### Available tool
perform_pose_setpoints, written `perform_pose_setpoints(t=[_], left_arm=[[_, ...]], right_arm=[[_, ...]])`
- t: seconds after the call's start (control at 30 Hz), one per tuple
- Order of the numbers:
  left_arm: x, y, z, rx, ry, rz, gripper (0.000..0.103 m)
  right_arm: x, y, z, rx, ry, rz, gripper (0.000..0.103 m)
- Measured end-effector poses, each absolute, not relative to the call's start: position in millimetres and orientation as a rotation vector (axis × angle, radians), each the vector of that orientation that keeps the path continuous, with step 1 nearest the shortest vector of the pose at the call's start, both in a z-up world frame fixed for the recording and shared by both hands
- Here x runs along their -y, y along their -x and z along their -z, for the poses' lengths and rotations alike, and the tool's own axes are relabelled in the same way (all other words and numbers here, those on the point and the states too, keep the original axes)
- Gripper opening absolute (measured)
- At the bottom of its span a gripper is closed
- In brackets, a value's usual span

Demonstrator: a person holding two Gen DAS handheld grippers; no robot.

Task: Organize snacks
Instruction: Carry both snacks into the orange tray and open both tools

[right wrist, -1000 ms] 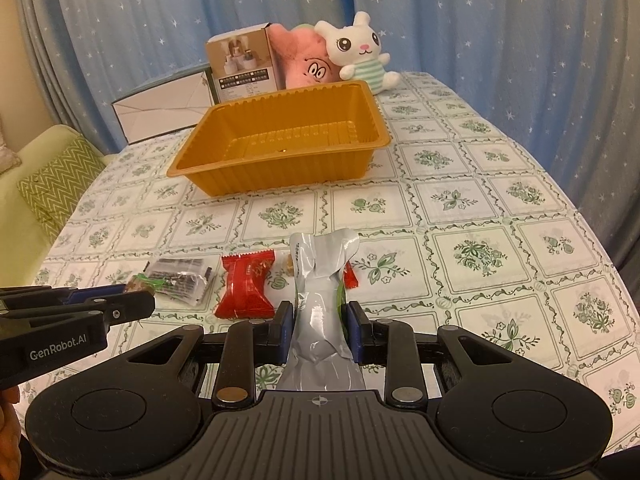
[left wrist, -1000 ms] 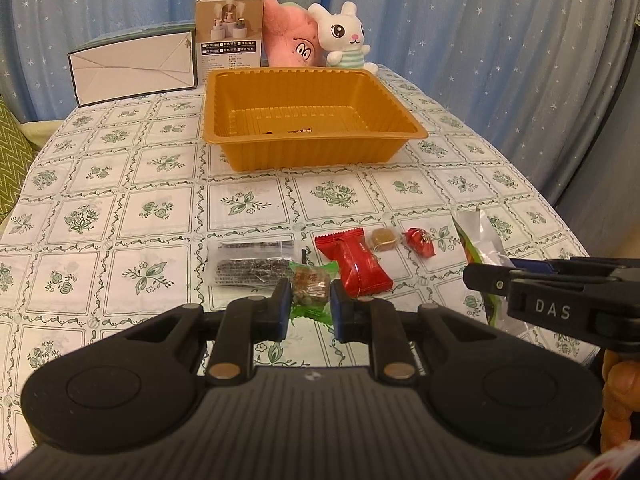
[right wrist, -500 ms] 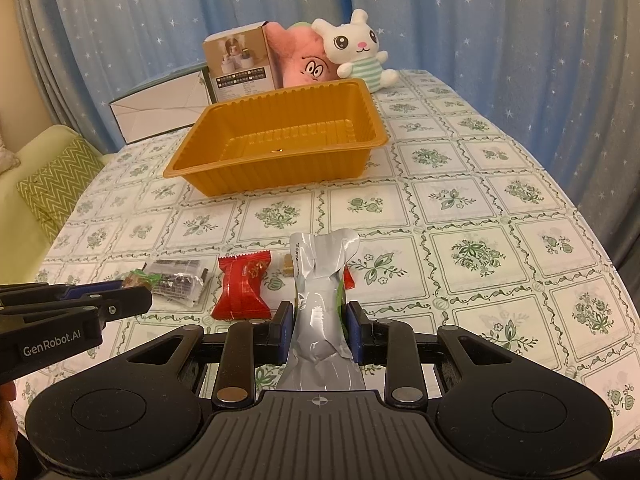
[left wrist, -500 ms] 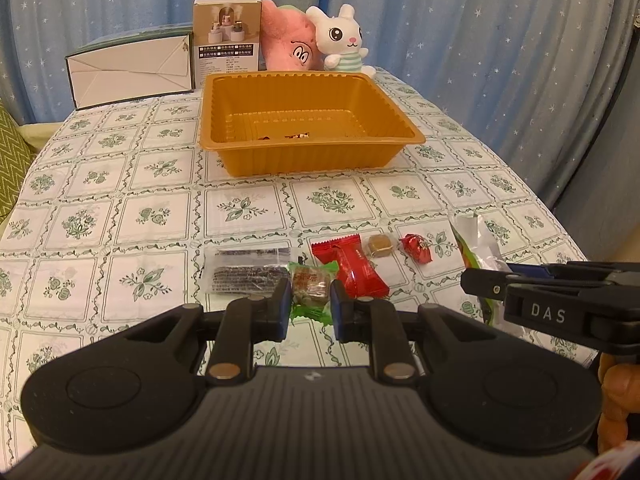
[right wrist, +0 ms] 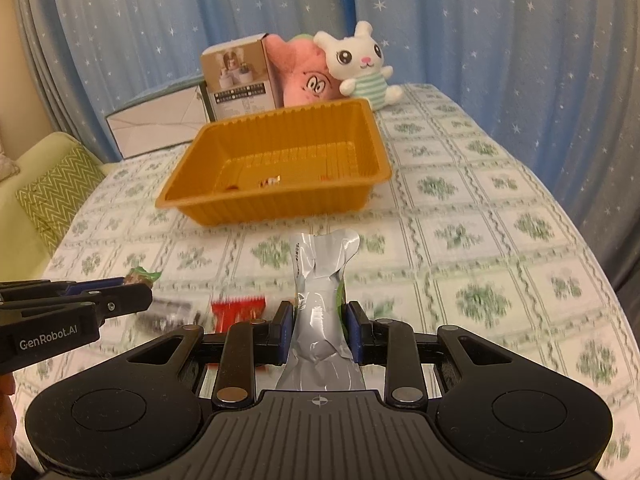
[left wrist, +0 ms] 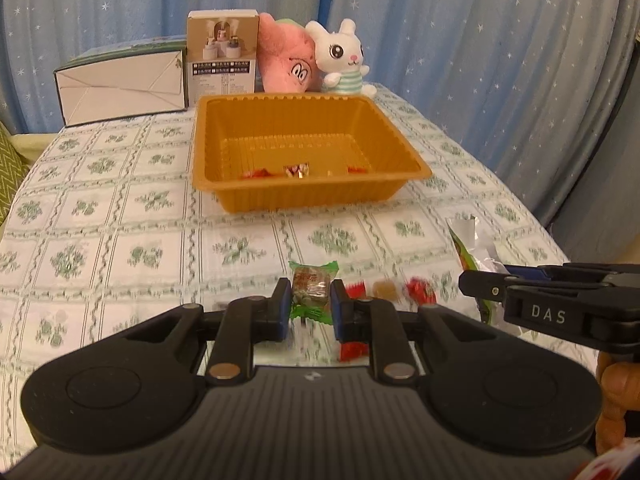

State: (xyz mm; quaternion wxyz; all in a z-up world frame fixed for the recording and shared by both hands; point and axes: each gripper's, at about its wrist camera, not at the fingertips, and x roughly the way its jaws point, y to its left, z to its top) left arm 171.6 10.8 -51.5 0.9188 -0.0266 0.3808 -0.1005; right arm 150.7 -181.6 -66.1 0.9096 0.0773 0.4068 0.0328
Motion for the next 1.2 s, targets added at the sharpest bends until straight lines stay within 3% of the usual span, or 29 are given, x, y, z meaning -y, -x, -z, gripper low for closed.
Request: perform_pose_setpoints(t=[0.6, 1.2], left_arm=[[-22, -287, 22, -0.717, 0.070, 0.219, 0.018], [-17, -353, 49, -0.754, 0.088, 0.252, 0.020]], right_arm=[[190, -283, 39, -0.783, -0.172, -0.127, 0.029], [195, -355, 63, -0.840, -0.234, -0.118, 0.029]])
